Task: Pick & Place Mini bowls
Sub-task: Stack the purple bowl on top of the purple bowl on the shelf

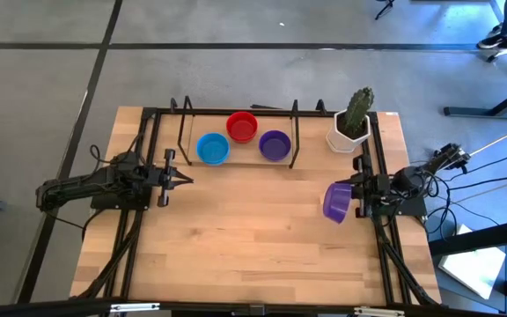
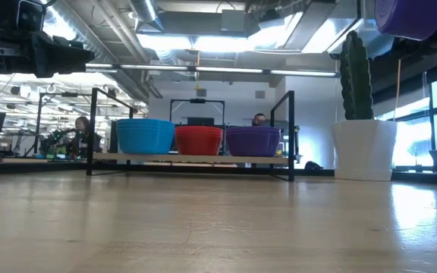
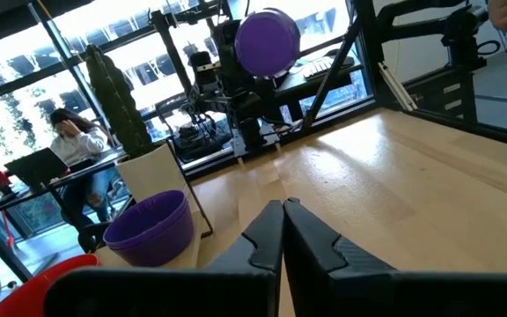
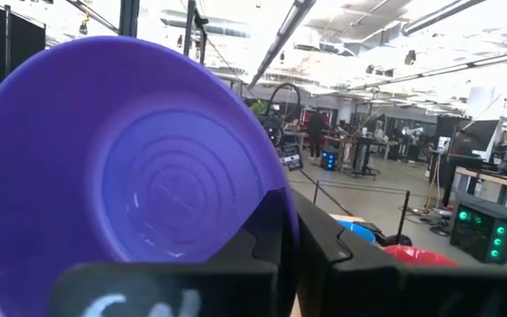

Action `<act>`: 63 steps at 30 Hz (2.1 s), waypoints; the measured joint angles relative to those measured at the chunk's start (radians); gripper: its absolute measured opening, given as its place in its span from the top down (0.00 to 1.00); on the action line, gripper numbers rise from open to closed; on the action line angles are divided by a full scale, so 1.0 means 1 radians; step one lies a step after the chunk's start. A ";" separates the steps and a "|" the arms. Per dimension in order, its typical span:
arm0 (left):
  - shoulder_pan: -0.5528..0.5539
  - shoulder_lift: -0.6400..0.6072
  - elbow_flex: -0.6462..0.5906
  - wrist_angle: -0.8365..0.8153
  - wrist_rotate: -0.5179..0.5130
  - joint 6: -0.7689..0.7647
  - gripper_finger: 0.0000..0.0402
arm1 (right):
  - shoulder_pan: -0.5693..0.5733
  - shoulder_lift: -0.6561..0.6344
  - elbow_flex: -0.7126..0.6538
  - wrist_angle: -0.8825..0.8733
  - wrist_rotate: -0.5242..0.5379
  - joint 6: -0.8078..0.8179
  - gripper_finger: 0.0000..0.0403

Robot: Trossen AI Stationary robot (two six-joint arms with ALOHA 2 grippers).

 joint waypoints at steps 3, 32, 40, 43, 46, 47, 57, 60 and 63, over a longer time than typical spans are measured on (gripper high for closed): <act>0.000 0.000 0.000 0.000 0.000 0.000 0.99 | 0.000 0.000 0.000 -0.006 0.003 0.001 0.97; 0.000 0.000 0.000 0.001 0.000 0.000 0.99 | 0.000 0.097 0.002 0.177 -0.043 0.048 0.99; 0.000 0.000 0.000 0.006 0.000 0.000 0.98 | 0.000 0.402 0.148 0.245 -0.036 -0.016 0.99; 0.000 0.000 0.000 0.007 0.000 0.000 0.99 | -0.005 0.533 0.253 0.241 0.120 -0.087 0.99; 0.000 0.000 0.000 0.007 0.000 0.000 0.99 | -0.049 0.665 0.390 0.200 0.276 -0.144 0.99; 0.000 0.000 0.000 0.007 0.000 0.000 0.99 | -0.070 0.706 0.442 0.157 0.312 -0.152 0.99; 0.000 0.000 0.000 0.008 0.000 0.000 0.98 | -0.362 1.079 1.096 -0.565 0.260 0.010 0.99; 0.000 0.000 0.000 0.007 0.000 0.000 0.99 | -0.461 1.199 1.270 -0.761 0.182 0.068 0.99; 0.000 0.000 0.000 0.007 0.000 0.000 0.99 | -0.549 1.320 1.410 -0.921 0.132 0.085 0.99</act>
